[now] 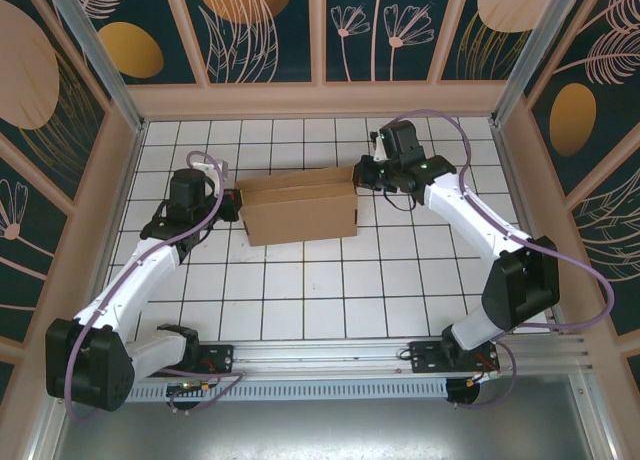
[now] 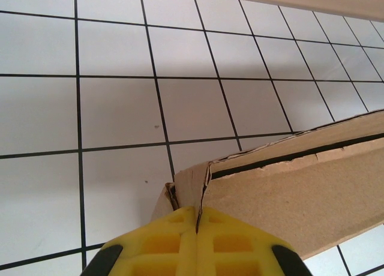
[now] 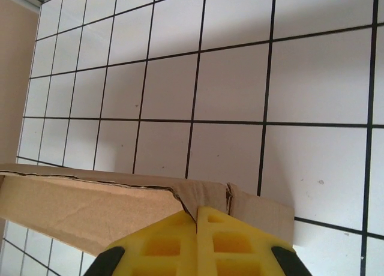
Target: Fold the paper box
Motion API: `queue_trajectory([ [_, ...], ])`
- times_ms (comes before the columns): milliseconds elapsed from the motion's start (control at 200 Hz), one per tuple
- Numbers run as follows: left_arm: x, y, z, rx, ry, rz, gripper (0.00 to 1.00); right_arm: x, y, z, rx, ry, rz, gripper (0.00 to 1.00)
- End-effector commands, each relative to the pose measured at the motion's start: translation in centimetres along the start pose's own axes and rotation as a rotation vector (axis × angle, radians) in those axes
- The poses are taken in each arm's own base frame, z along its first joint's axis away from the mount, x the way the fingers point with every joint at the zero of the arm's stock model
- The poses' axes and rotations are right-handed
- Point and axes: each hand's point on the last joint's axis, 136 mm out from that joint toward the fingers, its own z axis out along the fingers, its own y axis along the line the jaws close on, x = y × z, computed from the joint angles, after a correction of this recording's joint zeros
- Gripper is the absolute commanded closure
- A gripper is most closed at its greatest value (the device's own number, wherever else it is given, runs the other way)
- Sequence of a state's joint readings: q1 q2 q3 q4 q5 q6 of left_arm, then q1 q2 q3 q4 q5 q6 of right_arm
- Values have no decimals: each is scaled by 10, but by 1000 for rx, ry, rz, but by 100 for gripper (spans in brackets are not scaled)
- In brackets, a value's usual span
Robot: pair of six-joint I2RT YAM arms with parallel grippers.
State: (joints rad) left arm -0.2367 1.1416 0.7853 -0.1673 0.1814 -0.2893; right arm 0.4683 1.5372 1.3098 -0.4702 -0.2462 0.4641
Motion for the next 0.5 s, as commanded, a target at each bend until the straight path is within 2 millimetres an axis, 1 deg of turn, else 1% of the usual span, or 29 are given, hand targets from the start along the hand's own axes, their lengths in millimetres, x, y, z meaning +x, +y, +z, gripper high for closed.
queue_trajectory([
  [0,15,5,1,-31,65,6,100,0,2,-2,-38,-11,71,100],
  [125,17,5,1,-27,65,3,100,3,-1,-1,-35,-27,89,100],
  [255,17,5,0,-26,62,1,100,7,-9,-2,-2,-70,83,100],
  [495,19,5,-2,-25,59,-3,100,16,-9,-2,26,-142,42,100],
])
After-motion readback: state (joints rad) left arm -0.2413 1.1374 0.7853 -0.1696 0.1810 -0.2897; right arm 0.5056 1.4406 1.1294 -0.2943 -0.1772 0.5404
